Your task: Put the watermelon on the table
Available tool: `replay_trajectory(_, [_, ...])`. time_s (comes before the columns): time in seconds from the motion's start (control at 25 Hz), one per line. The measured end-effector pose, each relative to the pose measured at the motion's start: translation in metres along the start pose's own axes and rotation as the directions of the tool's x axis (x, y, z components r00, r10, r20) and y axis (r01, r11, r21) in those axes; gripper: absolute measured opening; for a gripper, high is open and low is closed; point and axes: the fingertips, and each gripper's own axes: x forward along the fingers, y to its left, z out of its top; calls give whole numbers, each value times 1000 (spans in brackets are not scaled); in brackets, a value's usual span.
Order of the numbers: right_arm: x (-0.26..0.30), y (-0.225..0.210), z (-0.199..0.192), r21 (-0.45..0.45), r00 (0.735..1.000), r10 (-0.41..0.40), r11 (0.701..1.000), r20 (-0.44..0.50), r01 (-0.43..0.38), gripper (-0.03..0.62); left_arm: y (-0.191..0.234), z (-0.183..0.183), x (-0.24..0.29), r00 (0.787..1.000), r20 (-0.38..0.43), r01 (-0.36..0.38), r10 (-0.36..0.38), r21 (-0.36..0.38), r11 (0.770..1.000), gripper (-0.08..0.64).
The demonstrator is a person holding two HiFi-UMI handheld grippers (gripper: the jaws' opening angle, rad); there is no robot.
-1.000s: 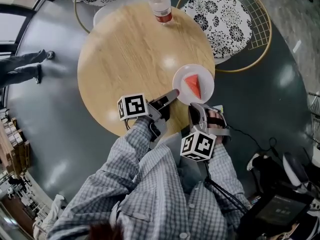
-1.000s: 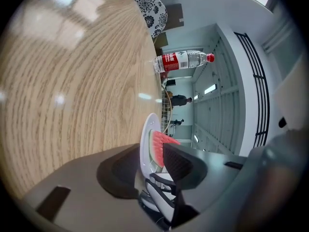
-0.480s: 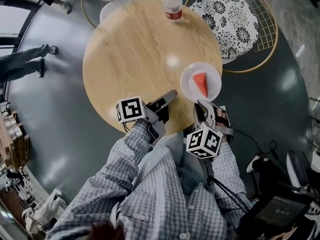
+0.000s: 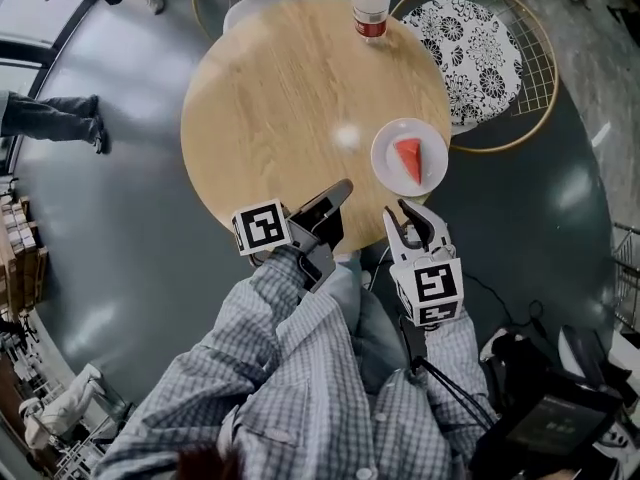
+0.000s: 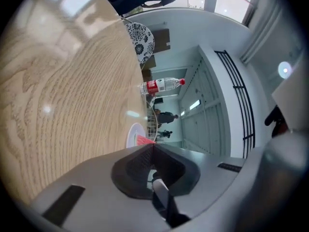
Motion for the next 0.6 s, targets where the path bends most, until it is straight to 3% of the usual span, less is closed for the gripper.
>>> replay_trajectory(0.16, [-23, 7, 7, 117, 998, 20, 993, 60, -27, 8, -26, -14, -19, 998, 24, 48, -50, 68, 997, 8])
replay_trajectory(0.4, [-64, 17, 21, 225, 987, 15, 973, 162, -52, 8, -51, -44, -47, 999, -2, 40, -40, 212, 976, 8])
replay_trajectory(0.6, [-105, 32, 29, 222, 974, 16, 973, 228, -68, 8, -88, -72, -72, 992, -30, 127, -125, 348, 929, 8])
